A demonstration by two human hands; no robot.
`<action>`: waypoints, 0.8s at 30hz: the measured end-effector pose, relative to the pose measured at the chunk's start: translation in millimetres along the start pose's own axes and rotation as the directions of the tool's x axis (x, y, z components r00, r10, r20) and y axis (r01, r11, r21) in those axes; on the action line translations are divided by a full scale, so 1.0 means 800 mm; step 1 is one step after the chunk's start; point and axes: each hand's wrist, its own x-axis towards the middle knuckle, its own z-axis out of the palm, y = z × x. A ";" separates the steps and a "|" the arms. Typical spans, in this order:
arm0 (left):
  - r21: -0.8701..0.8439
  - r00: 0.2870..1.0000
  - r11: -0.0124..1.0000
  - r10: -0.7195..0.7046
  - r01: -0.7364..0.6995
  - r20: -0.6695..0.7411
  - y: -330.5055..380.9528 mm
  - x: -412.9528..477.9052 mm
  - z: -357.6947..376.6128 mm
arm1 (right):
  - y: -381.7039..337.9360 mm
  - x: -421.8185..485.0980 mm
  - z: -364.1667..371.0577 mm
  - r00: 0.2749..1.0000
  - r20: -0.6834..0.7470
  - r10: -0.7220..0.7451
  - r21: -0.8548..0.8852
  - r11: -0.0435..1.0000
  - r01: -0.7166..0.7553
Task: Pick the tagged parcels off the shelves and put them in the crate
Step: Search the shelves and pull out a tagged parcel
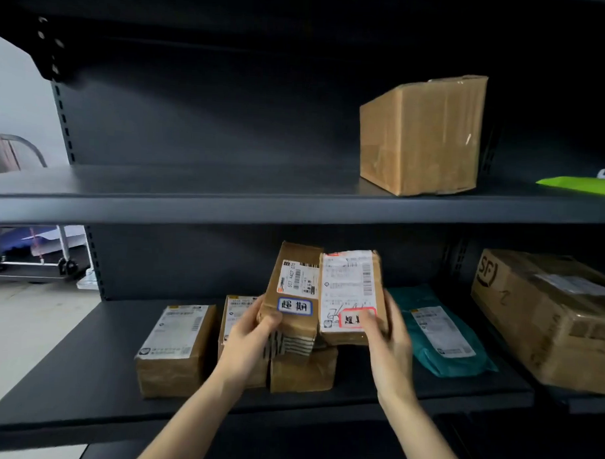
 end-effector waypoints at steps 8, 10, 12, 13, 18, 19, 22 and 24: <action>-0.058 0.975 0.976 -0.206 0.212 0.085 0.043 -0.026 0.001 | -0.057 -0.019 -0.010 0.973 -0.011 0.231 0.013 0.973 -0.230; -0.070 0.961 0.962 -0.258 0.265 0.101 0.063 -0.042 0.001 | -0.082 -0.033 -0.014 0.960 -0.016 0.281 0.003 0.960 -0.281; -0.079 0.944 0.944 -0.312 0.321 0.106 0.086 -0.060 0.000 | -0.114 -0.048 -0.017 0.940 -0.034 0.341 -0.014 0.940 -0.341; -0.087 0.935 0.933 -0.338 0.348 0.111 0.097 -0.071 0.000 | -0.130 -0.056 -0.018 0.929 -0.052 0.366 -0.028 0.929 -0.368; -0.086 0.911 0.911 -0.390 0.403 0.134 0.163 -0.128 -0.002 | -0.216 -0.100 -0.022 0.872 -0.184 0.454 -0.069 0.879 -0.472; -0.093 0.905 0.904 -0.405 0.418 0.129 0.178 -0.141 -0.004 | -0.233 -0.109 -0.023 0.867 -0.199 0.456 -0.075 0.875 -0.477; -0.075 0.894 0.896 -0.426 0.438 0.136 0.227 -0.179 -0.013 | -0.284 -0.138 -0.023 0.851 -0.202 0.485 -0.091 0.856 -0.509; -0.059 0.895 0.902 -0.415 0.429 0.164 0.257 -0.201 -0.020 | -0.317 -0.157 -0.022 0.843 -0.184 0.505 -0.081 0.847 -0.525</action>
